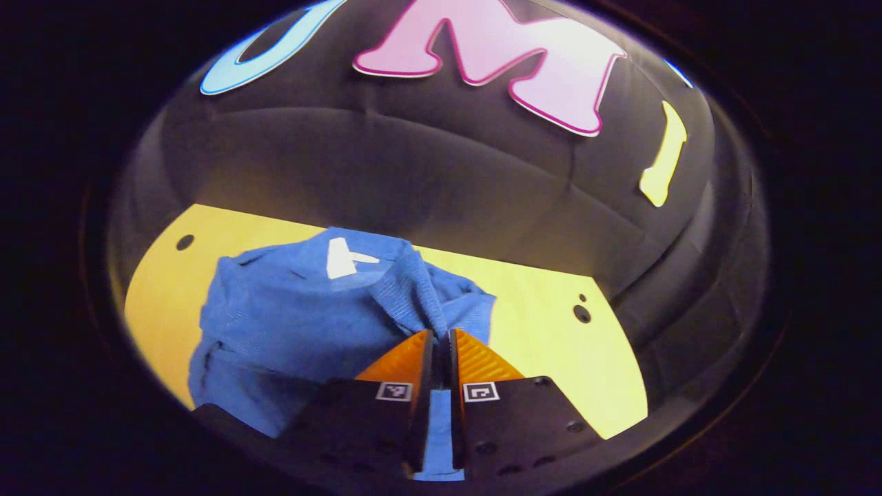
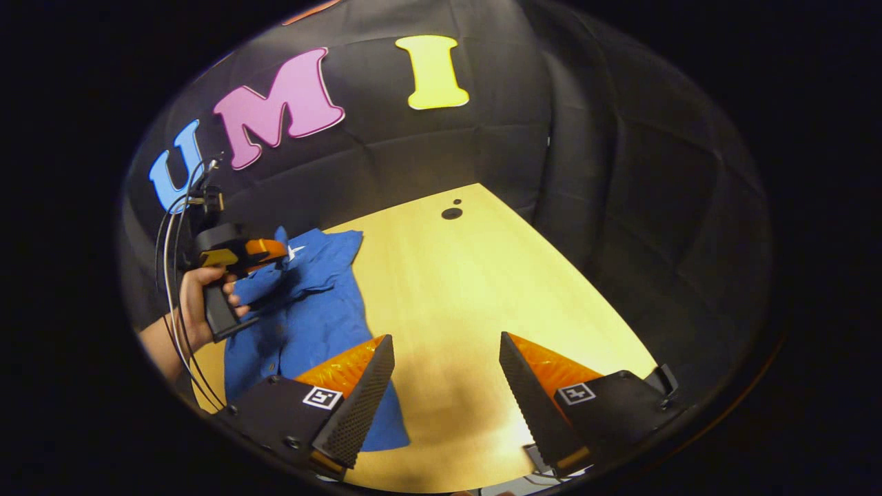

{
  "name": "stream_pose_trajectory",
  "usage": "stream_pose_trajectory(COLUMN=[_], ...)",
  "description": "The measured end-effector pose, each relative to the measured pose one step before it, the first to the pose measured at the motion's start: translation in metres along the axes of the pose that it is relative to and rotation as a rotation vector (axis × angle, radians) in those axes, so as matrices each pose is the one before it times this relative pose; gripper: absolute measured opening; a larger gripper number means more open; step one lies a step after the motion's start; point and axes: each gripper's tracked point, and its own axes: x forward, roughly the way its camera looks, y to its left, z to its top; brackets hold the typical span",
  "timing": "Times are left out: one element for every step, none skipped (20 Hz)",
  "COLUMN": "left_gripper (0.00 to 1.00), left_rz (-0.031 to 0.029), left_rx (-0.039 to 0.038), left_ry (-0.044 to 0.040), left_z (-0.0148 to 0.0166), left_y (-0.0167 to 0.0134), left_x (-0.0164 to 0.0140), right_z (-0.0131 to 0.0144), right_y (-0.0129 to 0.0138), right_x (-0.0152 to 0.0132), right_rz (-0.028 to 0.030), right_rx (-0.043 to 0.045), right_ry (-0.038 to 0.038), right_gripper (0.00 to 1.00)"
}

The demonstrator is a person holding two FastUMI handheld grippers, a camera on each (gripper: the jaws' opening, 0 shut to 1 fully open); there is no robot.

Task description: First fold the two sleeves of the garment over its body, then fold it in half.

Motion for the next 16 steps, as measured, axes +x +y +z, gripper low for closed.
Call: stream_pose_trajectory(left_gripper=[0.33,0.59,0.86,0.85,0.85,0.85,0.82,0.85,0.85,0.85,0.85,0.85,0.85,0.85,0.84,0.84], left_rz=[-0.02356,-0.00594,0.00238,0.00217,-0.00765,-0.00996,-0.00404,-0.00723,-0.00033,0.00401,0.00765,0.01564,0.03168,0.02692,0.0226,0.01768], left_rx=[-0.0045,0.00885,0.01967,0.02138,0.01971,0.02271,0.02247,0.02043,0.01597,0.01527,0.01536,0.02077,0.01885,0.01044,-0.00328,-0.01146], left_ry=[0.00236,0.00312,-0.00828,-0.01037,-0.00439,-0.00522,-0.01654,-0.01859,-0.01445,-0.00601,-0.00435,0.00416,0.00776,0.00994,0.01503,0.02401], left_z=[-0.00336,-0.00425,-0.00055,0.00013,-0.00191,-0.00385,-0.00232,-0.00216,-0.00386,-0.00758,-0.00847,-0.01103,-0.01178,-0.01349,-0.01568,-0.01701], left_y=[-0.01899,-0.0161,-0.00539,-0.00298,-0.00221,0.00117,0.00244,0.00536,0.0058,0.00831,0.01009,0.01424,0.01596,0.01541,0.01429,0.01319], left_x=[0.00138,0.00258,-0.00128,0.00112,-0.00768,-0.01376,-0.01582,-0.01721,-0.02065,-0.02024,-0.02253,-0.02692,-0.02381,-0.02241,-0.02208,-0.01898], right_z=[-0.00143,-0.00169,-0.00515,-0.00669,-0.00665,-0.00574,-0.00518,-0.00466,-0.00443,-0.00374,-0.00317,-0.00226,-0.00504,-0.00512,-0.00505,-0.00486], right_y=[-0.00501,-0.00101,-0.00057,0.00277,0.00463,0.00543,0.00771,0.0094,0.00809,0.00905,0.00765,0.0083,0.00619,0.00643,0.00527,0.00551], right_x=[-0.00104,-0.00134,-0.00035,0.00024,0.00018,-0.00086,0.0012,0.00134,0.0013,0.00168,0.00094,0.00208,0.00218,0.00237,0.0023,0.00326], right_rz=[-0.009,-0.00325,0.00148,0.00295,0.00566,0.01321,0.01419,0.01542,0.01627,0.01619,0.0157,0.01222,0.01119,0.01079,0.01235,0.00896], right_rx=[0.00334,0.00373,0.00099,-0.00238,-0.00291,-0.00086,-0.00333,-0.00891,-0.01433,-0.01957,-0.02276,-0.02387,-0.02311,-0.02107,-0.01551,-0.0131], right_ry=[0.0008,0.0007,0.00653,0.01087,0.01137,0.01023,0.00751,0.00691,0.00838,0.00473,0.00424,0.00489,0.0076,0.01215,0.01378,0.01086], right_gripper=[0.97,0.97,0.98,0.98,0.98,0.98,0.98,0.98,0.98,0.98,0.98,0.98,0.98,0.98,0.98,0.98])
